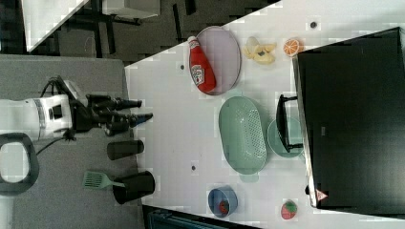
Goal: Drag strainer right to left.
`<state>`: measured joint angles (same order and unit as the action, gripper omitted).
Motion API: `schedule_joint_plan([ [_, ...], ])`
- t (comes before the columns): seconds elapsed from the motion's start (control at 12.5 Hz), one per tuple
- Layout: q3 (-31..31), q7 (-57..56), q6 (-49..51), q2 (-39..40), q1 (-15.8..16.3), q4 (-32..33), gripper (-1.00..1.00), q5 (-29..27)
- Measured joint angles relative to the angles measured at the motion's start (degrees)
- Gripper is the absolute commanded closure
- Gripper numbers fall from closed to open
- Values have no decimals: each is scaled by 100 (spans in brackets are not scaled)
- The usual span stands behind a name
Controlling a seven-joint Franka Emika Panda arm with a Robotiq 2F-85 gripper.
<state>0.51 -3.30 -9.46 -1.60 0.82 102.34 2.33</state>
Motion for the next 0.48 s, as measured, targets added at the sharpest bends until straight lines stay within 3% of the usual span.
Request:
schedule_joint_plan([
  [0.24,19,297,1683,-1799,-127,1259,-99,19],
  [0.48,47,481,1308,-3018,-135,1085,-100,-16],
])
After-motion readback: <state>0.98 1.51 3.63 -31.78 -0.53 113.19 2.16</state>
